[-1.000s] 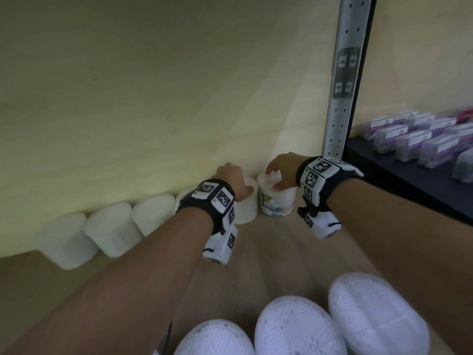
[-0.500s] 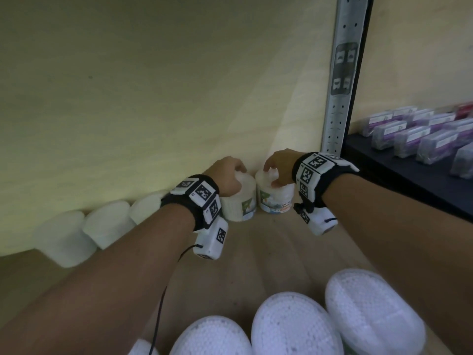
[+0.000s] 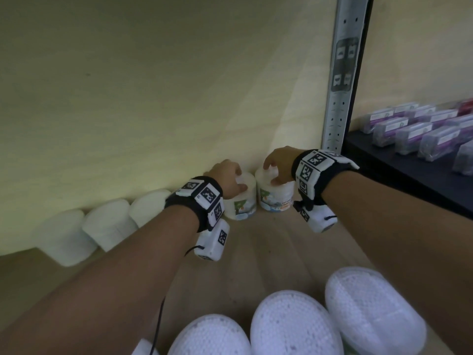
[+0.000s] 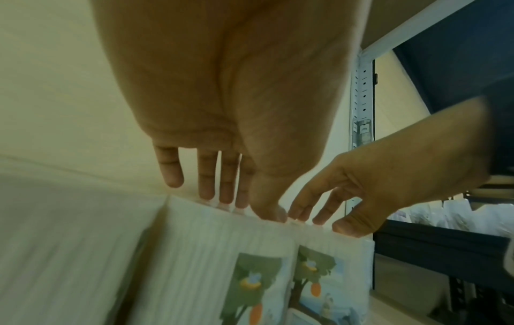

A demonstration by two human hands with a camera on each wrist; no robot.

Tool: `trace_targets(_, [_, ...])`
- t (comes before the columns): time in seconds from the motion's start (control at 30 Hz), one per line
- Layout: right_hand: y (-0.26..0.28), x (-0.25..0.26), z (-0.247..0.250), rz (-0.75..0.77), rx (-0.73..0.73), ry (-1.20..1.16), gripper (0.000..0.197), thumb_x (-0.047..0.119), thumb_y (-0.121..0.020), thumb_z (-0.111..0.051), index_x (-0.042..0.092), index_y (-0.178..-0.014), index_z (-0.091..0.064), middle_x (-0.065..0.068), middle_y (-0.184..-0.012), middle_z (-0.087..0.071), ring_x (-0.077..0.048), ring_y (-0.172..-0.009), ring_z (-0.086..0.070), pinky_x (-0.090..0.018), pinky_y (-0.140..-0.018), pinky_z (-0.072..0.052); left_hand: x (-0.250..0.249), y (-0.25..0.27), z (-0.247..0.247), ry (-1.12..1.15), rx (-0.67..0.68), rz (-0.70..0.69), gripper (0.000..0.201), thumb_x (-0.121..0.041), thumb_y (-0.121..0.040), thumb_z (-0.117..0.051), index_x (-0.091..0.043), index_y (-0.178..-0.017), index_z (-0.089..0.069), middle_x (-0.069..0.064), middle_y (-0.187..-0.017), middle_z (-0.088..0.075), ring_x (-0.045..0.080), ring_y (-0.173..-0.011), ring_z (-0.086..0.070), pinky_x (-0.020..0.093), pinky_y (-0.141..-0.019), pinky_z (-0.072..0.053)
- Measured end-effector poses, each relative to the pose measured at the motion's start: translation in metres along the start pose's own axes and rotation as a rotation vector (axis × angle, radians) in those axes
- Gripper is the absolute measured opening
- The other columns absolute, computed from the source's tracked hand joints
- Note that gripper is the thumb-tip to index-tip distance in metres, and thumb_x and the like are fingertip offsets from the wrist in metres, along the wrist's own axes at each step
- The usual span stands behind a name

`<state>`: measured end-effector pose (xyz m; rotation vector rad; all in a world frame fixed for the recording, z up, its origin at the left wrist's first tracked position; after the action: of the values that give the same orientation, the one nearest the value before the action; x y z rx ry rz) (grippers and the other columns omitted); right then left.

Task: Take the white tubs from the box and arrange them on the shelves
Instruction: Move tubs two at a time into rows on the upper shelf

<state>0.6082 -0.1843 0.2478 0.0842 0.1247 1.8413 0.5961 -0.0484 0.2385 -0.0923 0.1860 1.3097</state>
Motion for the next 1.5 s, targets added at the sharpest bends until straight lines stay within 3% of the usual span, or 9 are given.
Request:
trace_targets(0.13, [-0.001, 0.0, -0.001, -0.001, -0.001, -0.008, 0.055, 0.03, -0.088, -0.065, 0.013, -0.138, -0.049, -0.008, -0.141, -0.047, -0.025, -0.126, -0.05, -0.032, -0.103, -0.04, -0.004, 0.004, 0.0, 0.031, 0.061, -0.081, 0.047, -0.022, -0.092, -0.059, -0.016, -0.137, -0.047, 0.007, -0.144, -0.041, 0.025, -0.13, -0.044, 0.031, -0.103, -0.038])
trace_targets(0.33, [0.0, -0.001, 0.0, -0.016, -0.005, -0.021, 0.053, 0.031, -0.088, -0.066, 0.015, -0.136, -0.051, -0.007, -0.139, -0.049, -0.025, -0.125, -0.05, -0.033, -0.102, -0.042, -0.007, 0.007, 0.002, 0.074, 0.137, -0.13, 0.057, 0.005, -0.085, -0.049, -0.025, -0.134, -0.05, 0.005, -0.147, -0.041, 0.025, -0.132, -0.044, 0.034, -0.099, -0.045])
trace_targets(0.43, [0.001, -0.002, -0.001, -0.017, -0.007, -0.027, 0.053, 0.031, -0.087, -0.066, 0.016, -0.135, -0.051, -0.006, -0.14, -0.048, -0.025, -0.125, -0.05, -0.032, -0.101, -0.042, -0.005, 0.008, 0.007, 0.159, -0.002, -0.073, 0.049, -0.003, -0.087, -0.052, -0.015, -0.134, -0.047, 0.008, -0.138, -0.047, 0.026, -0.126, -0.047, 0.029, -0.093, -0.04])
trace_targets(0.5, [0.001, -0.002, -0.001, -0.013, -0.008, -0.034, 0.054, 0.03, -0.087, -0.067, 0.015, -0.136, -0.051, -0.006, -0.14, -0.048, -0.026, -0.125, -0.05, -0.032, -0.101, -0.041, -0.002, 0.007, 0.01, 0.133, -0.122, -0.007, 0.044, -0.023, -0.089, -0.058, -0.01, -0.131, -0.049, 0.012, -0.132, -0.05, 0.028, -0.121, -0.05, 0.031, -0.095, -0.042])
trace_targets(0.57, [0.001, -0.001, 0.0, -0.005, -0.011, -0.03, 0.054, 0.03, -0.087, -0.066, 0.014, -0.136, -0.05, -0.007, -0.14, -0.048, -0.026, -0.125, -0.05, -0.032, -0.102, -0.041, 0.0, 0.005, 0.005, 0.028, -0.126, 0.046, 0.053, -0.042, -0.089, -0.058, -0.006, -0.127, -0.053, 0.015, -0.13, -0.051, 0.031, -0.119, -0.05, 0.036, -0.097, -0.045])
trace_targets(0.63, [0.002, -0.001, 0.0, 0.001, -0.01, -0.018, 0.054, 0.031, -0.088, -0.065, 0.014, -0.137, -0.049, -0.007, -0.141, -0.048, -0.025, -0.125, -0.05, -0.031, -0.102, -0.041, -0.001, 0.003, -0.001, -0.047, -0.09, 0.055, 0.058, -0.048, -0.088, -0.057, -0.003, -0.124, -0.056, 0.018, -0.129, -0.052, 0.033, -0.118, -0.051, 0.038, -0.097, -0.046])
trace_targets(0.87, [-0.001, 0.0, 0.002, -0.036, 0.03, -0.028, 0.055, 0.027, -0.088, -0.067, 0.011, -0.137, -0.049, -0.008, -0.14, -0.049, -0.026, -0.126, -0.05, -0.031, -0.103, -0.041, -0.001, 0.002, 0.004, 0.006, -0.075, 0.01, 0.051, -0.039, -0.087, -0.063, -0.008, -0.128, -0.056, 0.01, -0.132, -0.055, 0.026, -0.12, -0.053, 0.031, -0.094, -0.042])
trace_targets(1.1, [-0.006, 0.009, 0.006, -0.018, 0.012, 0.1, 0.064, 0.038, -0.069, -0.082, 0.015, -0.124, -0.06, -0.006, -0.123, -0.062, -0.026, -0.108, -0.062, -0.035, -0.095, -0.052, -0.001, 0.0, 0.006, 0.029, -0.072, -0.015, 0.049, -0.035, -0.085, -0.068, -0.01, -0.125, -0.059, 0.009, -0.131, -0.056, 0.027, -0.119, -0.053, 0.034, -0.096, -0.043])
trace_targets(1.5, [0.004, 0.004, 0.001, -0.054, 0.064, -0.016, 0.056, 0.028, -0.087, -0.067, 0.01, -0.137, -0.049, -0.008, -0.142, -0.047, -0.026, -0.127, -0.05, -0.029, -0.103, -0.039, -0.022, 0.013, 0.004, -0.171, 0.066, -0.113, 0.045, -0.036, -0.089, -0.061, -0.007, -0.122, -0.052, 0.014, -0.126, -0.052, 0.032, -0.11, -0.055, 0.036, -0.088, -0.044])
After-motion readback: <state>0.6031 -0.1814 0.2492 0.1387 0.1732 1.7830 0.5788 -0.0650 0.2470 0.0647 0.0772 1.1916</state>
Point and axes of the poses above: each hand's wrist, its own y-axis away from the middle knuckle, its own z-axis out of the back of the hand, x = y × z, the point moved 7 cm from there along -y, towards the middle knuckle
